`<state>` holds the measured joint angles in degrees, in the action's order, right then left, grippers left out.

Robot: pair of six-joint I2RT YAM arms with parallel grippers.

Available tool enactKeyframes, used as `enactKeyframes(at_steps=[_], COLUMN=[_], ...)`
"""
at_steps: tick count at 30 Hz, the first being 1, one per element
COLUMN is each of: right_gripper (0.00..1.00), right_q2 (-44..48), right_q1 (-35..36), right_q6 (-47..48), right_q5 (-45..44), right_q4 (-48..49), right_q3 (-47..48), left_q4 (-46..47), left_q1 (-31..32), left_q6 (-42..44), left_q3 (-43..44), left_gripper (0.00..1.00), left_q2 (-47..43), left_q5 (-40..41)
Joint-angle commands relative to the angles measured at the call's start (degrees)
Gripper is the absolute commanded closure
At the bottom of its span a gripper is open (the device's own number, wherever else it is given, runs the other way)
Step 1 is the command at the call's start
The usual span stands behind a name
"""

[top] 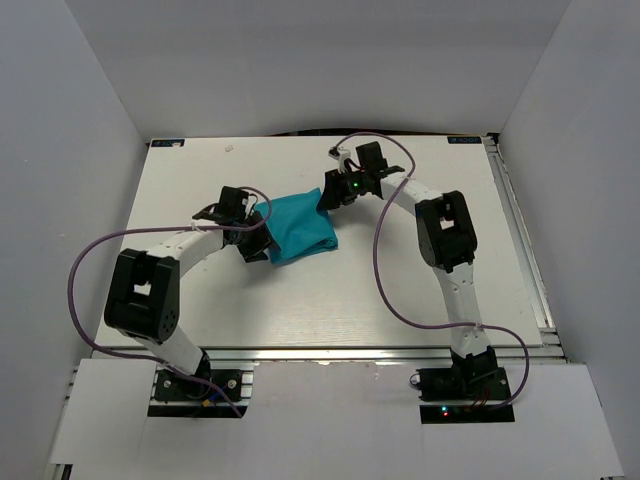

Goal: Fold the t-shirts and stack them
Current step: Smooth out the square-folded T-shirt at the center of the board.

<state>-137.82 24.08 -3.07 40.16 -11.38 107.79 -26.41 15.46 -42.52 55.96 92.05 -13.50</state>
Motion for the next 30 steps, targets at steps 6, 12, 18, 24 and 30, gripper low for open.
enactKeyframes(at_steps=[6,12,18,24,30], right_gripper=[0.56,0.68,0.73,0.75,0.79], right_q2=[-1.0,-1.2,-1.4,-1.6,-1.7], right_q1=[0.6,0.7,0.6,0.8,0.9], right_q6=[-1.1,-1.1,-1.1,-1.2,-1.1], right_q5=[2.5,3.4,3.5,2.9,1.7], right_q4=[2.5,2.9,3.0,2.9,2.4], right_q3=[-1.3,-1.4,-1.4,-1.4,-1.4], left_q4=[2.0,2.1,2.9,3.2,2.3], left_q1=[0.1,0.1,0.1,0.1,0.1], left_q6=[1.7,2.3,2.4,2.6,3.3], left_q3=[3.9,4.0,4.9,5.5,5.3], left_gripper=[0.46,0.49,0.58,0.79,0.99], left_q2=[3.0,4.3,5.6,6.5,4.9], left_q5=[1.2,1.3,0.6,-1.4,-0.5])
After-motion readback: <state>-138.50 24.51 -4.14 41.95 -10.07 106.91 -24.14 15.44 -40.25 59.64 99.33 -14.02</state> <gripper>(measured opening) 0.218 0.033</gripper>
